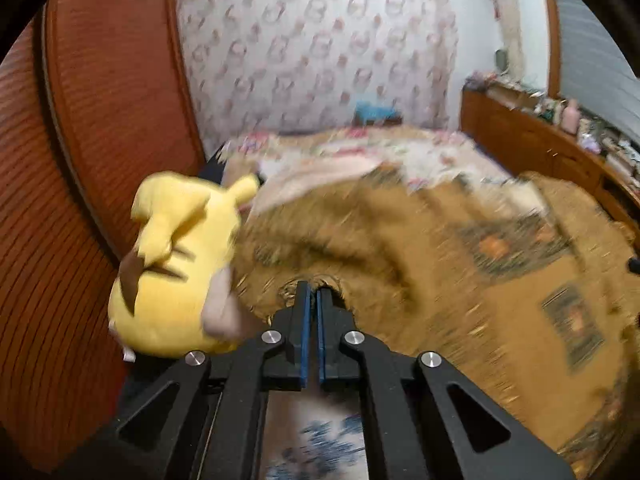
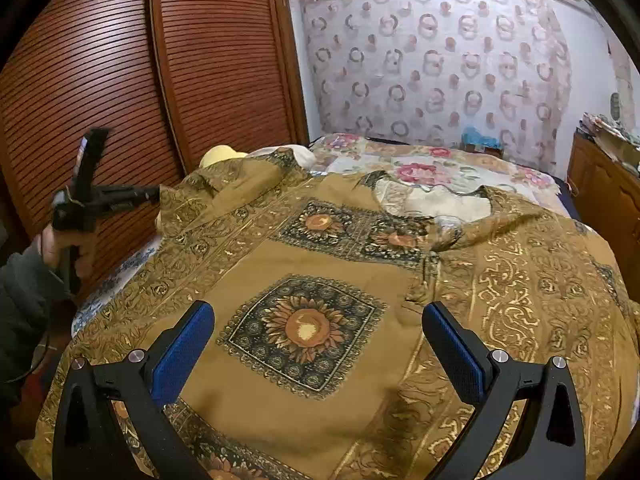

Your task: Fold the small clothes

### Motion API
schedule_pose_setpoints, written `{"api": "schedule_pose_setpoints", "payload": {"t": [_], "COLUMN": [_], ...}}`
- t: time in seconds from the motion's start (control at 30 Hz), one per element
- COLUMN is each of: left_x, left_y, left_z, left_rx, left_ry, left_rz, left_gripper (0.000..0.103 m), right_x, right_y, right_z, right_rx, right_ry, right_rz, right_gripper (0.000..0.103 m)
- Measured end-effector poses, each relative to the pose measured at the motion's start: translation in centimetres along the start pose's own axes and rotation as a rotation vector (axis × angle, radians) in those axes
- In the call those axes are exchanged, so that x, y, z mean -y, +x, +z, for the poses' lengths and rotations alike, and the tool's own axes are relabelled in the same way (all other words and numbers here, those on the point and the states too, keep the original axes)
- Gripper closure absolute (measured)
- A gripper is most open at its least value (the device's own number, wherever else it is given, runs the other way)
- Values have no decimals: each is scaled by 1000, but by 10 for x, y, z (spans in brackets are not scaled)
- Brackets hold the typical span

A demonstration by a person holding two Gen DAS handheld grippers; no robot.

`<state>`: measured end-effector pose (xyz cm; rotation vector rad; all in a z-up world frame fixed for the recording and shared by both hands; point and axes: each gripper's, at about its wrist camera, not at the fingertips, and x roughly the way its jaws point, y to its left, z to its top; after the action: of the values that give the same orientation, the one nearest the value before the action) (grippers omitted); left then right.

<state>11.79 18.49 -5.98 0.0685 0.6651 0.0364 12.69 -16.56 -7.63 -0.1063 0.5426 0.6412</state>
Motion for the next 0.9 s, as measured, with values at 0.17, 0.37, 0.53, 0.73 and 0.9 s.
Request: {"api": "schedule_pose_setpoints", "payload": {"t": [0.17, 0.37, 0.53, 0.73, 0.9], "left_x": [42, 87, 104, 101, 92], "left_y": [-18, -23, -23, -34, -33], "left_z": [25, 18, -5, -24, -33], "left_rx": [48, 34, -4, -15, -28], "left_ry": [76, 125, 128, 106, 72], "left_rz": [-63, -161, -204, -224, -223], "left_gripper": [99, 88, 81, 65, 55], "right_x": [6, 16, 19, 17, 21], "right_y": [-12, -19, -19, -18, -17], "right_z": [-1, -8, -11, -6, -5], "right_rx": [25, 35, 23, 15, 10], "right_ry": [28, 53, 73, 85, 85], "right_rz": [-10, -28, -33, -31, -25], "right_gripper": [0, 0, 0, 0, 0]}}
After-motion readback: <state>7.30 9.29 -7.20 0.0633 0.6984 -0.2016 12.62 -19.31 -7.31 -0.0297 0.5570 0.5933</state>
